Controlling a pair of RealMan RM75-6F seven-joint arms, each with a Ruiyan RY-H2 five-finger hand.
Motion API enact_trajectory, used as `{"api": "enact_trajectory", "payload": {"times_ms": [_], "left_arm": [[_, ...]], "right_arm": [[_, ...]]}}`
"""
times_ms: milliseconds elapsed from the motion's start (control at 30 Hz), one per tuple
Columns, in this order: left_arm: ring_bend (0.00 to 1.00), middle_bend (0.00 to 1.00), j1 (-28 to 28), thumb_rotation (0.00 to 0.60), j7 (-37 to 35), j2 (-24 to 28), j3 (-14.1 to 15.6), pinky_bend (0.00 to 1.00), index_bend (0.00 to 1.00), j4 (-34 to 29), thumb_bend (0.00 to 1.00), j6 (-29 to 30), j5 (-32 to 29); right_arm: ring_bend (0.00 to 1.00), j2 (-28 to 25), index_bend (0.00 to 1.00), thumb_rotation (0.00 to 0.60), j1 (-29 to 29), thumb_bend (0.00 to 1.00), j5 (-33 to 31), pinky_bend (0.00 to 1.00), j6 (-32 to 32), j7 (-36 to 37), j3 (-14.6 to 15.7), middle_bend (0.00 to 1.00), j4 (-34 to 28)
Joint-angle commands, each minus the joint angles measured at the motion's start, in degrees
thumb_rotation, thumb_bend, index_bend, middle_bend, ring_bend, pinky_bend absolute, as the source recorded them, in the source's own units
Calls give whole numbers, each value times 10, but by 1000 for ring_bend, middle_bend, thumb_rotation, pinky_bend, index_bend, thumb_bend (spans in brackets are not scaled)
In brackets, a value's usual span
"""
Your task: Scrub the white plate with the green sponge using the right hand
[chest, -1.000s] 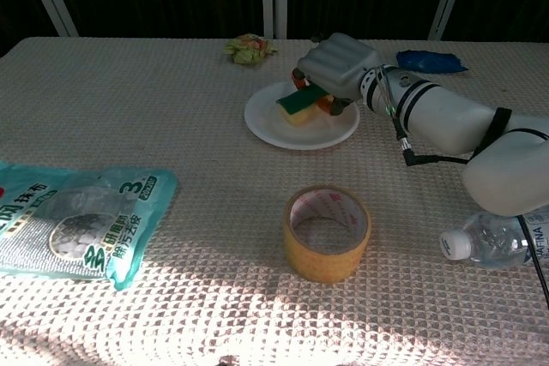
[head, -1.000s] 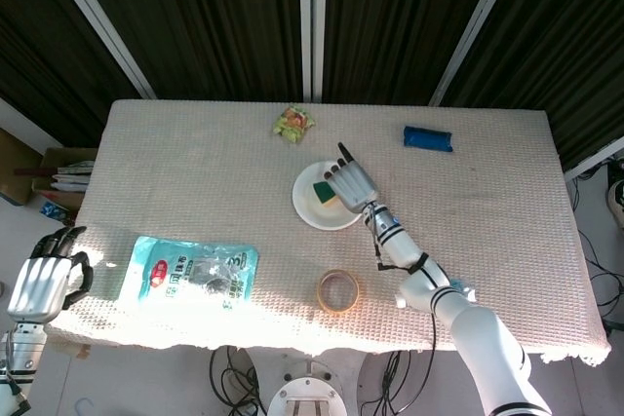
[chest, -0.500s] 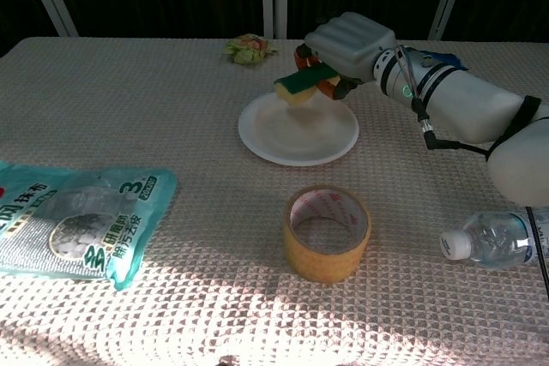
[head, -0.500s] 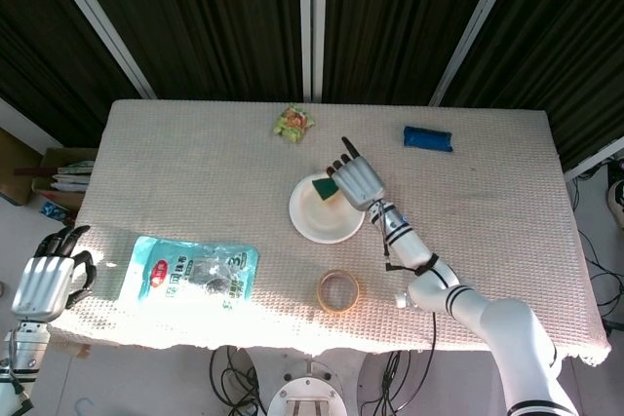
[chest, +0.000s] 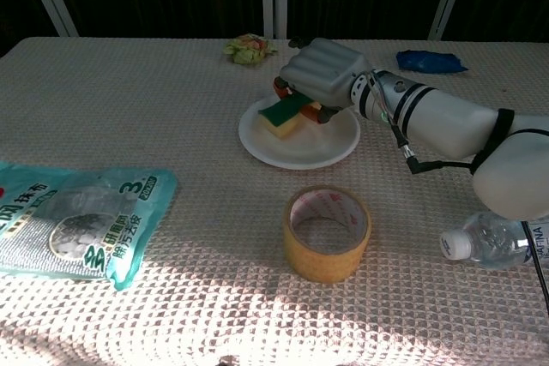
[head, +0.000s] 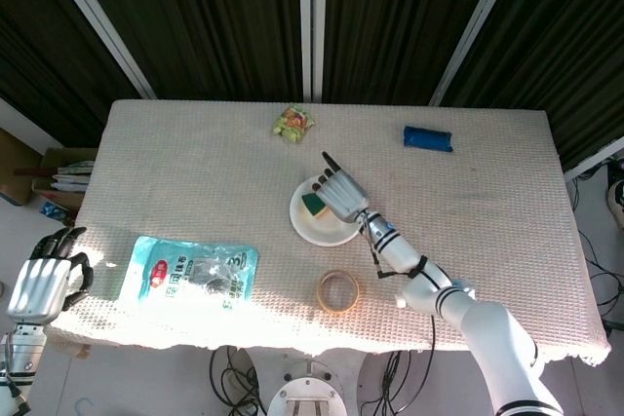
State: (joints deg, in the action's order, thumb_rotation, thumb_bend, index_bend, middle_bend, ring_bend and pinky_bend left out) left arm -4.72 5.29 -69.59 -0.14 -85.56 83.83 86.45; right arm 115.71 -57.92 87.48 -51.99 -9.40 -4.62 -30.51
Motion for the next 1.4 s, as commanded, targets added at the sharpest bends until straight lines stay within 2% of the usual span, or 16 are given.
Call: {"api": "enact_trajectory", "payload": {"times_ms": [33, 267, 467, 633, 767, 933, 1033, 1133, 1267, 1400], "left_arm": [[108, 138, 0, 600, -2, -2, 0, 166, 233, 1, 46, 1, 2], [108, 138, -2, 600, -5, -5, -1, 166, 233, 5, 47, 3, 7], [108, 138, -4, 600, -4, -6, -2, 166, 233, 4, 46, 5, 11], [108, 137, -7, 600, -2, -6, -3, 166, 233, 1, 47, 5, 15], [108, 138, -10, 600, 5, -7, -4, 166, 233, -5, 46, 5, 18], [108, 138, -12, 600, 14, -5, -3, 166, 233, -14, 46, 4, 22], [108, 138, -11, 600, 17, -2, -3, 166, 233, -19, 46, 4, 20], [108, 138, -10, 600, 20, 1, -3, 166, 233, -22, 46, 6, 18], [108, 138, -9, 600, 20, 1, -3, 166, 233, -22, 47, 7, 17], [108, 137, -10, 600, 18, 1, -3, 166, 233, -21, 47, 7, 19]], "right_arm": [[347, -28, 837, 600, 17, 442, 20, 43, -23, -12, 21, 527, -35], [354, -115, 837, 600, 62, 442, 26, 30, -57, -35, 40, 530, -176], [362, -183, 837, 600, 105, 442, -19, 30, -85, -39, 11, 532, -277], [355, -214, 829, 600, 139, 442, -66, 30, -93, -48, -10, 532, -292], [344, -207, 770, 600, 155, 440, -99, 30, -71, -42, -15, 525, -261], [303, -162, 624, 600, 155, 436, -120, 30, -41, -6, -25, 461, -195], [242, -137, 491, 600, 152, 410, -121, 20, -26, 10, -26, 395, -160], [136, -128, 270, 600, 153, 300, -117, 0, -18, 15, -22, 260, -146], [38, -140, 35, 600, 164, 142, -121, 0, -18, 17, -24, 127, -171], [10, -179, 0, 600, 192, 118, -115, 0, -57, 10, -21, 75, -230]]}}
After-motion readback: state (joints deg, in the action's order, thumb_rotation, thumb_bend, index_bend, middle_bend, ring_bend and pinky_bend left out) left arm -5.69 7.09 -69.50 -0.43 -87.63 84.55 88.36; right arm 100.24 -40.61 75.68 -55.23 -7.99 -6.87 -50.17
